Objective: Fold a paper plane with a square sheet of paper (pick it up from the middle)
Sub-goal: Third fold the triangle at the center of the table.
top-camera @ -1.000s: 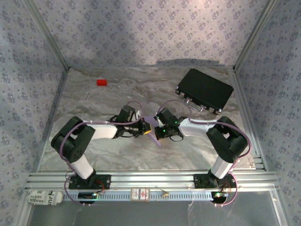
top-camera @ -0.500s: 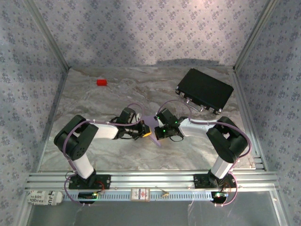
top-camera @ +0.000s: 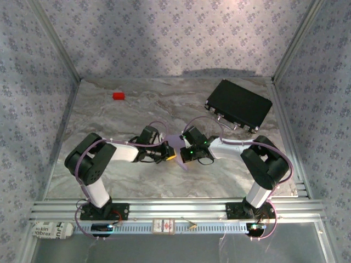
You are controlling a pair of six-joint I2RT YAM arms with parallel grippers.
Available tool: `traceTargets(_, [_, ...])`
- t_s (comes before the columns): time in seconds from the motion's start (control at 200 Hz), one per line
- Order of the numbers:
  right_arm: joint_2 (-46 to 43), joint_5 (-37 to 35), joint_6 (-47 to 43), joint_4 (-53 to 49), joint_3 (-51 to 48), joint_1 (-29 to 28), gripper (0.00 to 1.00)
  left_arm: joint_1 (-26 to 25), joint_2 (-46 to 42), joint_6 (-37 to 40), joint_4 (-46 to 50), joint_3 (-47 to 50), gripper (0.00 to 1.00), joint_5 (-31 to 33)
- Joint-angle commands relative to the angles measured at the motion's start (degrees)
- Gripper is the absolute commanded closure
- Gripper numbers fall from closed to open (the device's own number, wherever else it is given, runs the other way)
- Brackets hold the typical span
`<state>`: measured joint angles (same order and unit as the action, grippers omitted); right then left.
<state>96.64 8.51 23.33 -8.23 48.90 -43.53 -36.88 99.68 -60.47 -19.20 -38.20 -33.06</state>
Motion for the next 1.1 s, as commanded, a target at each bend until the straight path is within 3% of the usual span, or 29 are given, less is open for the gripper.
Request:
traceTargets(0.0, [0.4,-1.2,0.6,-1.8,-1.5,0.0,1.0,-0.3,1.4,2.7,2.6,0.1,1.0,0.6])
traceTargets(0.265, [0.1,0.6,0.8,-1.2,-0.3,0.2,0.96,-0.4,2.2,4.5,5.1,0.1,1.0,1.4])
traceTargets(0.51, [-5.1,3.2,4.4,0.6,-1.8,3.1,0.69,-0.4,2.4,5.0,5.7,-0.3,1.0,1.5])
traceTargets(0.68, [-9.5,9.7,6.8,2.3,-3.9,6.3,0.59,-0.4,2.2,5.0,5.8,-0.4,1.0,1.5])
traceTargets(0.78, [-10.1,14.2,8.2,3.3,-4.1,6.2,0.62,-0.4,2.3,5.0,5.9,-0.4,1.0,1.6])
traceTargets(0.855, [-9.4,17.8,9.3,4.9,-4.0,5.7,0.69,-0.4,2.3,5.0,5.9,-0.5,1.0,1.6])
traceTargets(1.019, [-6.0,18.4,10.1,4.7,-2.4,2.4,0.89,-0.3,2.2,5.0,5.9,-0.4,1.0,1.8])
traceTargets(1.094, [-4.1,18.1,10.0,3.8,-1.2,0.8,0.93,-0.4,2.2,5.1,6.0,-0.3,1.0,1.7])
